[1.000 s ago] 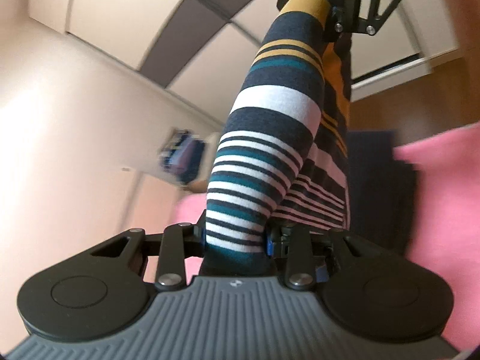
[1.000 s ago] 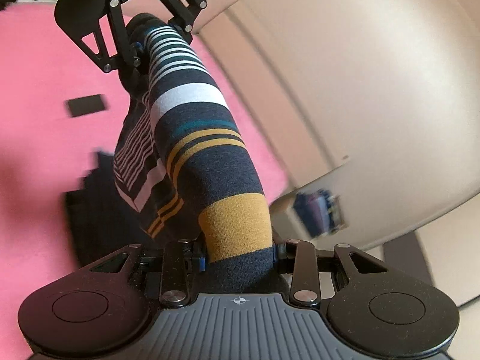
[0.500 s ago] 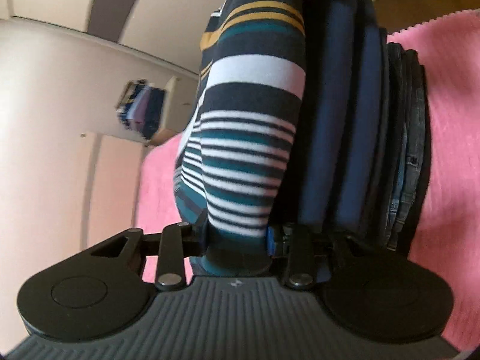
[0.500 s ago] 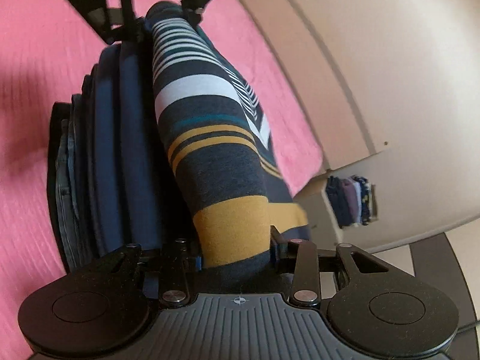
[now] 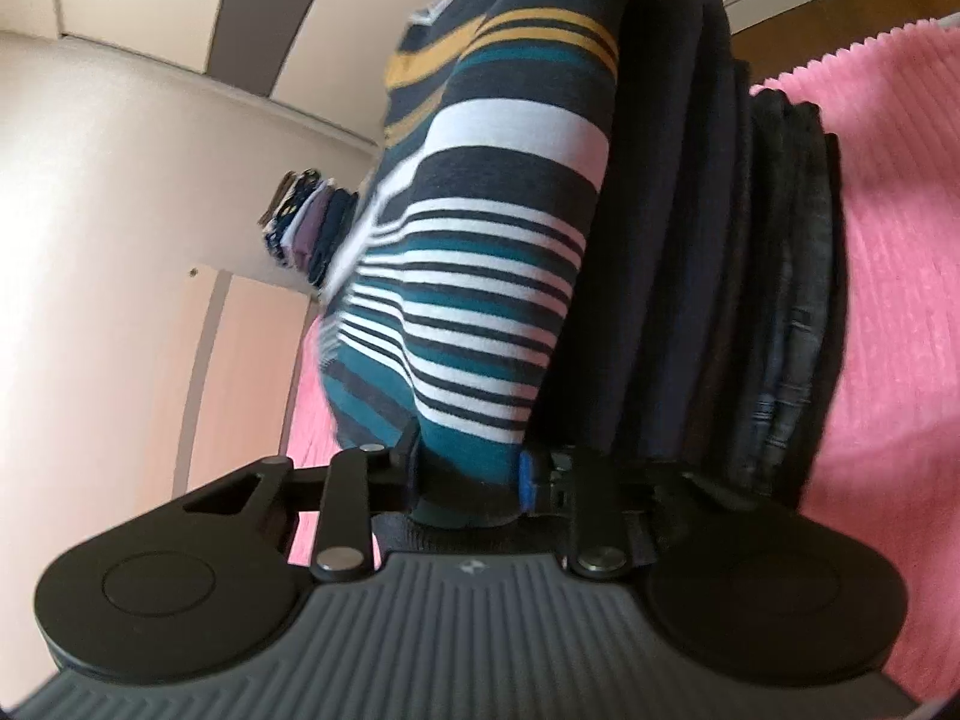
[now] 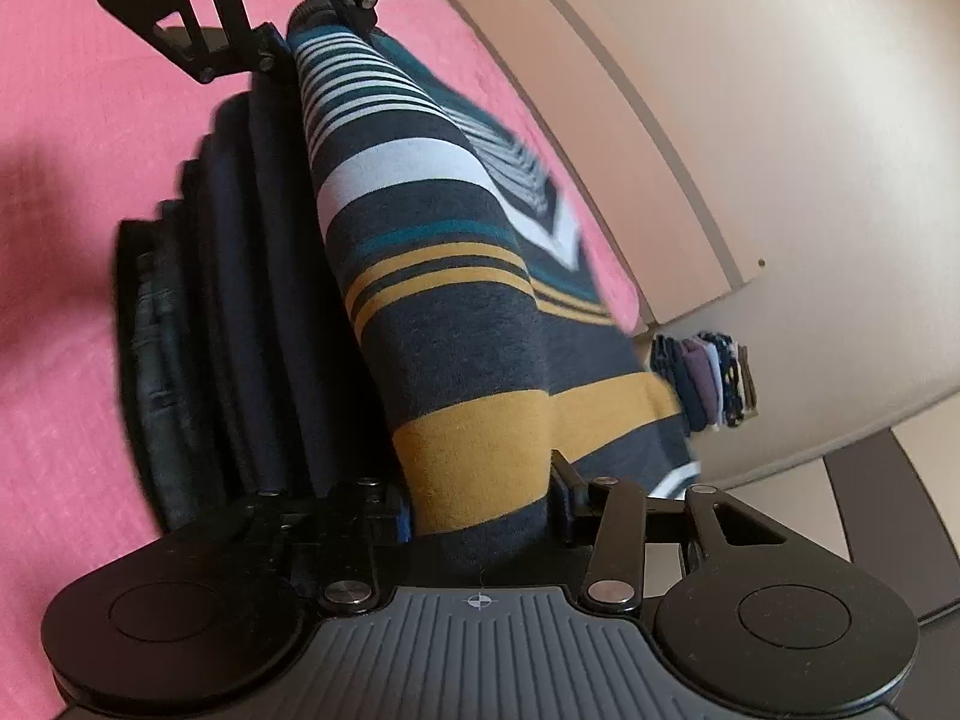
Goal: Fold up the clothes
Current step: 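Lower the sweater onto the top of the dark clothes stack with both grippers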
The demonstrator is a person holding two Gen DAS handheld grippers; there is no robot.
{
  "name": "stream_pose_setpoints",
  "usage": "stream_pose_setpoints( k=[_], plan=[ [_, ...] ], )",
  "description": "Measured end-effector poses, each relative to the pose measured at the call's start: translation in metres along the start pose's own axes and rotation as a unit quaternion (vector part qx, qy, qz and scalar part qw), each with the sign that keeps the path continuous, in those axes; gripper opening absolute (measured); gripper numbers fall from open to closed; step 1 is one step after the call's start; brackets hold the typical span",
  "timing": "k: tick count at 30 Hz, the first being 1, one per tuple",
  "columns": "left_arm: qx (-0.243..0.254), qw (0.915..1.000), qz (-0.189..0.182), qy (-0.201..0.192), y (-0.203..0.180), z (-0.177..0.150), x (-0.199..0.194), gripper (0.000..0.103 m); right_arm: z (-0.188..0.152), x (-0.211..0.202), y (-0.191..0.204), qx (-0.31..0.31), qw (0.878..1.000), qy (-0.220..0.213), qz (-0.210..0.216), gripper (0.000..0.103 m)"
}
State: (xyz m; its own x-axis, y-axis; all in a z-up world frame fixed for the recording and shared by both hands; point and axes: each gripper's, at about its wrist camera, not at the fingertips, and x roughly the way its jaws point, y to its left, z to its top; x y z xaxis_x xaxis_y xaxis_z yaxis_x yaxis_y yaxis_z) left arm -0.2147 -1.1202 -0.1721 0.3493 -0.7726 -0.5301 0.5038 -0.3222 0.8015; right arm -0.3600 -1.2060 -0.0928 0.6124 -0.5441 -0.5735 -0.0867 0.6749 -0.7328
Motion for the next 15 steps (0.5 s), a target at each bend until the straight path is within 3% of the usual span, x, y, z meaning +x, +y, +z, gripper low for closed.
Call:
stream_pose_setpoints(
  k=[6, 10, 15],
  plan=[
    [-0.008, 0.9999, -0.003, -0.007, -0.024, -0.001, -0.018, 0.024, -0.015, -0.019, 0.039, -0.021, 1.000, -0.016, 0.015, 0.044],
    [-0.007, 1.0000, -0.005, -0.004, -0.002, 0.005, -0.013, 0.024, -0.007, -0.012, 0.027, -0.002, 1.000, -0.012, 0.017, 0.044],
    [0.047, 0.9979, 0.030, -0.033, 0.041, 0.016, -0.009, 0.024, 0.001, 0.001, 0.011, 0.050, 0.999, -0.002, 0.014, 0.044]
  ],
)
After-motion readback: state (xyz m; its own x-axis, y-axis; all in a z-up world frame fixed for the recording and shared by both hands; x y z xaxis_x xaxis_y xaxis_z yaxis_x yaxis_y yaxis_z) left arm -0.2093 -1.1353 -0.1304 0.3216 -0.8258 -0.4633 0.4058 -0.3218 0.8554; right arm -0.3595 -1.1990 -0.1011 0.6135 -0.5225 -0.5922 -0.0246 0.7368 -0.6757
